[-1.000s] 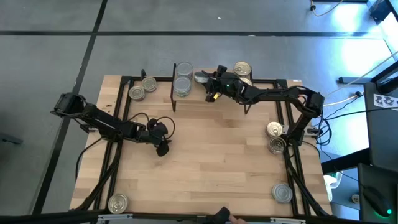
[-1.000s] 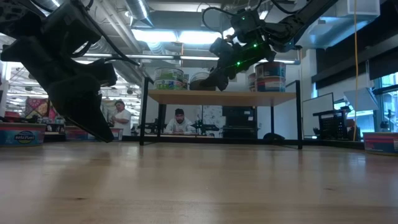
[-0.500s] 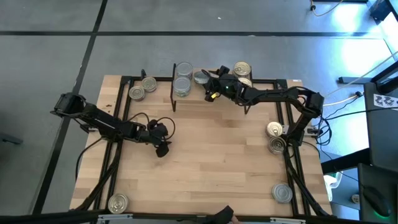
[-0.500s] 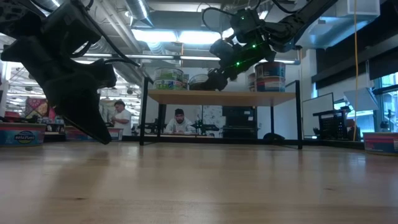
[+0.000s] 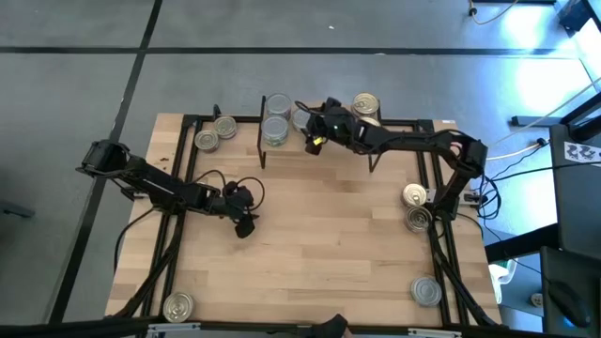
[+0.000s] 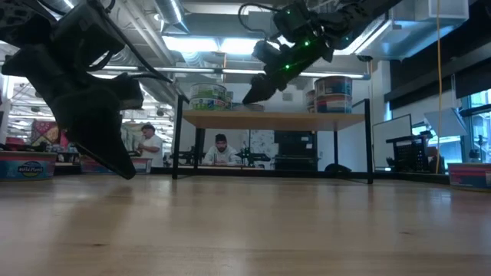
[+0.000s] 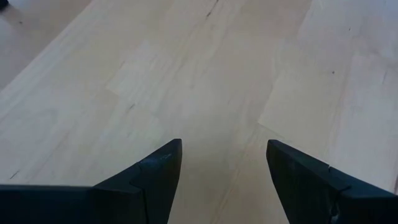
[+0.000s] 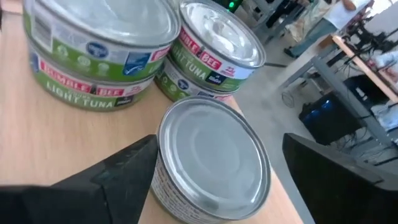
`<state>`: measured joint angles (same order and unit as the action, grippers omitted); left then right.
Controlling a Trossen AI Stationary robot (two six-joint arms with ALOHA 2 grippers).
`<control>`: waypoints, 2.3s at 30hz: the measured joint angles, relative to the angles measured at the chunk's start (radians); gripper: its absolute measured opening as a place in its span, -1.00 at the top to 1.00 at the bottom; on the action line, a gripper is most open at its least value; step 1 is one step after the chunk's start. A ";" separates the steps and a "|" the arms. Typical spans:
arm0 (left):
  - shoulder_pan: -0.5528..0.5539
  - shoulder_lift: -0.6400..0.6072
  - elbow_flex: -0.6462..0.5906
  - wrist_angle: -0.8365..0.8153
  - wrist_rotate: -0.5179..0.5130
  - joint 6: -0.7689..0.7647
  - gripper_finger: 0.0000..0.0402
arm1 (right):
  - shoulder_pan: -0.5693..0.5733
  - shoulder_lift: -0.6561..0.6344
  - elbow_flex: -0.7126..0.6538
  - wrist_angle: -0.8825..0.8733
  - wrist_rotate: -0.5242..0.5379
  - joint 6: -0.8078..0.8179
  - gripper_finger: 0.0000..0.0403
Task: Stack canned seafood by type on shelf
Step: Put the green white tuna can on the shelf, then stack the green white tuna can on top of the other green white tuna can on the shelf
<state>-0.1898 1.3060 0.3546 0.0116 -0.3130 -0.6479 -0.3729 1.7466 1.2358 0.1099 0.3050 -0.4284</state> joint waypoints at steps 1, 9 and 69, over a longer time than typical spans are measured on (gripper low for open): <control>0.000 0.000 0.000 0.000 0.000 0.000 -0.16 | 0.000 0.000 0.013 -0.019 -0.001 0.006 -0.70; 0.000 0.000 0.000 -0.001 0.000 0.000 -0.16 | 0.022 -0.022 0.075 -0.168 0.013 0.009 -0.69; -0.005 0.000 0.001 0.045 -0.010 0.122 -0.16 | 0.360 -0.095 0.118 -0.587 0.068 0.217 -0.69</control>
<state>-0.1948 1.3060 0.3553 0.0567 -0.3229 -0.5255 -0.0131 1.6516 1.3542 -0.4767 0.3729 -0.2115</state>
